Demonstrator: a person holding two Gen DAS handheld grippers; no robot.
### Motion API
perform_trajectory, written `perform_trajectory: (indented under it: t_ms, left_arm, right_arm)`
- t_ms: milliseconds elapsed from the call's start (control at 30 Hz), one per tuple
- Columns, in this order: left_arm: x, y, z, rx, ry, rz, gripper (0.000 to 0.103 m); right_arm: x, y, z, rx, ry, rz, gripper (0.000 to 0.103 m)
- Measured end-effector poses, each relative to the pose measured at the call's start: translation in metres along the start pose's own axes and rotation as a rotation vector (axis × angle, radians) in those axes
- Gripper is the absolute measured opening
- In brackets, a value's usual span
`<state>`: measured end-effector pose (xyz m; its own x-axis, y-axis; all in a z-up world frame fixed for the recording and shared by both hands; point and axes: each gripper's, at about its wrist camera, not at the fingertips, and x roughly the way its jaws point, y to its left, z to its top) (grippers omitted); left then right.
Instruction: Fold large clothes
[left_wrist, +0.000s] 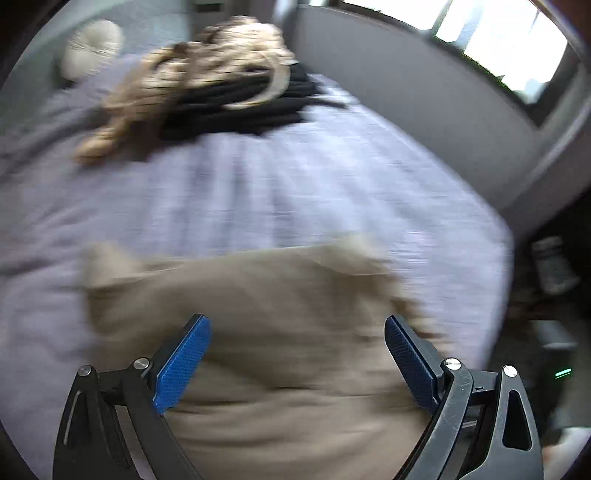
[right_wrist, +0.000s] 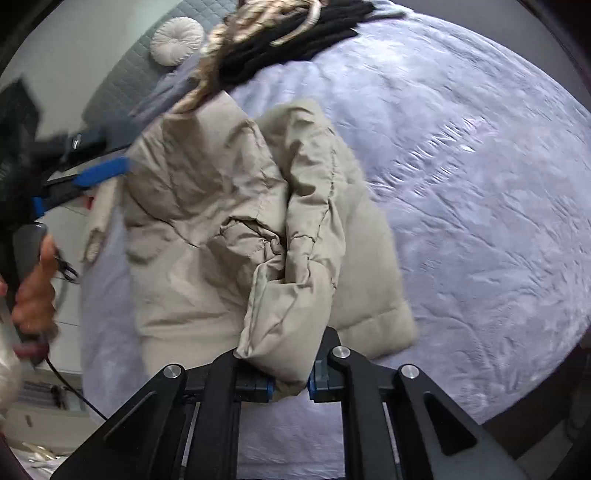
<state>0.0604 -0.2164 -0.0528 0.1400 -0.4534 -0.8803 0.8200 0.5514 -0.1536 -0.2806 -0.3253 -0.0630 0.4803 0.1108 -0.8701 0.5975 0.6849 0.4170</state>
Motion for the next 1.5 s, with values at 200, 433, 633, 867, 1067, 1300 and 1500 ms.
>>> perform_trajectory:
  t_ms: [200, 433, 633, 867, 1067, 1300, 1500]
  left_arm:
    - [0.073, 0.022, 0.003, -0.048, 0.035, 0.105, 0.095]
    - [0.13, -0.026, 0.025, 0.017, 0.05, 0.144, 0.095]
    - [0.137, -0.029, 0.028, 0.002, 0.069, 0.152, 0.095]
    - [0.137, -0.025, 0.026, 0.002, 0.075, 0.157, 0.095]
    - [0.136, -0.025, 0.026, 0.001, 0.078, 0.159, 0.095]
    - [0.104, -0.026, 0.025, -0.072, 0.059, 0.162, 0.095]
    - [0.05, -0.005, -0.003, -0.231, 0.044, 0.179, 0.095]
  right_arm:
    - [0.01, -0.026, -0.009, 0.057, 0.017, -0.005, 0.013]
    - [0.015, -0.068, -0.001, 0.157, 0.021, 0.002, 0.013]
    - [-0.042, -0.087, 0.008, 0.237, -0.066, -0.033, 0.022]
    - [-0.059, -0.032, 0.048, 0.012, -0.154, 0.007, 0.022]
    - [-0.005, -0.006, 0.049, -0.14, -0.04, -0.098, 0.022]
    - [0.01, -0.02, 0.047, -0.134, 0.043, -0.069, 0.022]
    - [0.028, -0.018, 0.048, -0.21, 0.104, -0.074, 0.023]
